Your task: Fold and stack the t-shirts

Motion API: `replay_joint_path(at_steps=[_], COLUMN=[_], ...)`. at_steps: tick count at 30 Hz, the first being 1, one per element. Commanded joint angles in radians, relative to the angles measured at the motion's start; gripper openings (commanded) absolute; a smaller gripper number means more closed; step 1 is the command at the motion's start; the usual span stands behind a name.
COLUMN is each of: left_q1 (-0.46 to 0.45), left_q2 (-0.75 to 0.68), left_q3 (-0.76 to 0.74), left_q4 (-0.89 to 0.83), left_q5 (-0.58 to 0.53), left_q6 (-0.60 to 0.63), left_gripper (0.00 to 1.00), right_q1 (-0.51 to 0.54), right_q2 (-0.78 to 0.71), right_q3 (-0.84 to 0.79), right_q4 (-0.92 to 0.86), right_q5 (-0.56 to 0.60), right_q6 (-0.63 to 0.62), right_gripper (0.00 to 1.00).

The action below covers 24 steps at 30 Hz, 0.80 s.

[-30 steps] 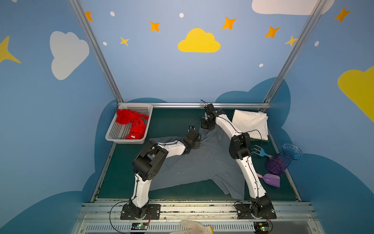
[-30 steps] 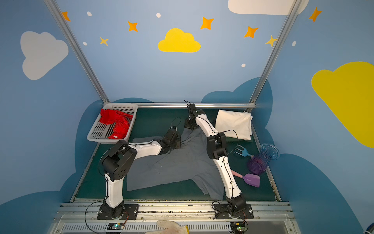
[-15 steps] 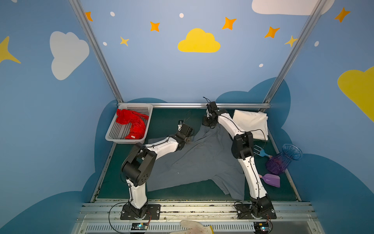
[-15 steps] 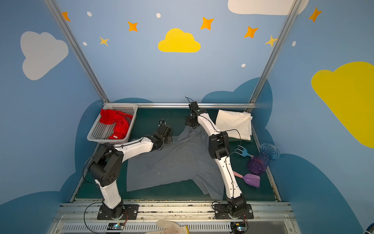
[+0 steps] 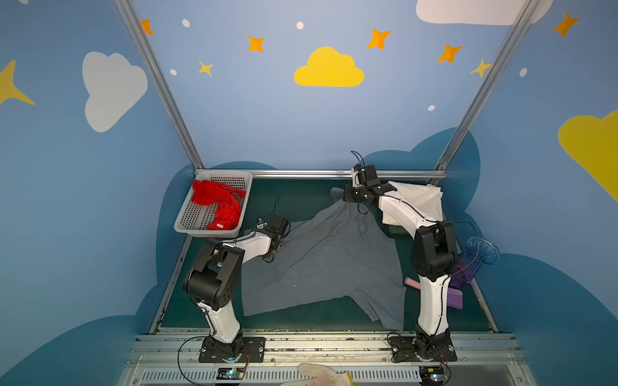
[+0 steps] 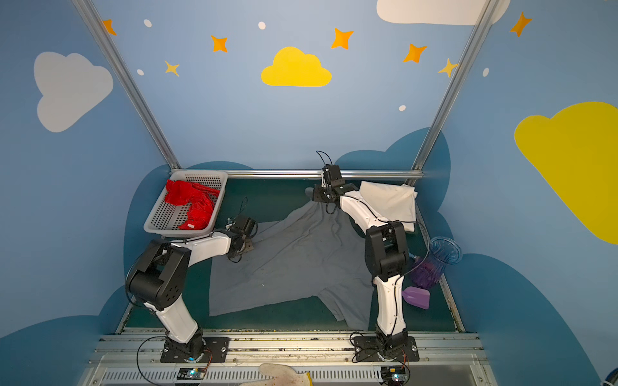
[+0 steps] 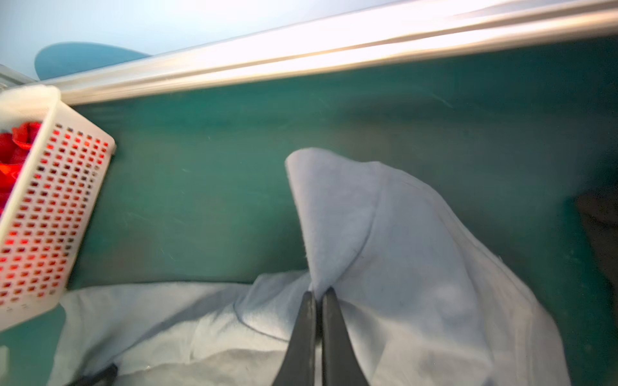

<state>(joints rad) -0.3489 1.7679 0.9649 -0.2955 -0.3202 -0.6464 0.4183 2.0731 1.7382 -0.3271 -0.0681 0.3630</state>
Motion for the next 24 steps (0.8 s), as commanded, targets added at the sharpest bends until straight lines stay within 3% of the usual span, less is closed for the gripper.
replay_joint_path(at_steps=[1,15,19,24], left_q1=[0.020,0.058,0.068,0.074], left_q2=[0.042,0.063,0.074,0.093], left_q3=[-0.014,-0.034,-0.034,-0.026], left_q4=[-0.025,-0.001,0.014,0.018], left_q5=[0.041,0.090,0.111,0.125], left_q6=[-0.027,-0.048,-0.052,-0.060], left_gripper=[0.56,0.44,0.41,0.38], right_q1=[0.017,0.025,0.020,0.005], right_q2=[-0.048,-0.129,-0.173,-0.199], right_q3=[-0.105,-0.294,-0.357,-0.399], right_q4=[0.147,0.097,0.080,0.054], right_q5=[0.011,0.111,0.186,0.176], right_q6=[-0.013,-0.009,0.014,0.032], right_gripper=[0.00,0.00,0.00,0.00])
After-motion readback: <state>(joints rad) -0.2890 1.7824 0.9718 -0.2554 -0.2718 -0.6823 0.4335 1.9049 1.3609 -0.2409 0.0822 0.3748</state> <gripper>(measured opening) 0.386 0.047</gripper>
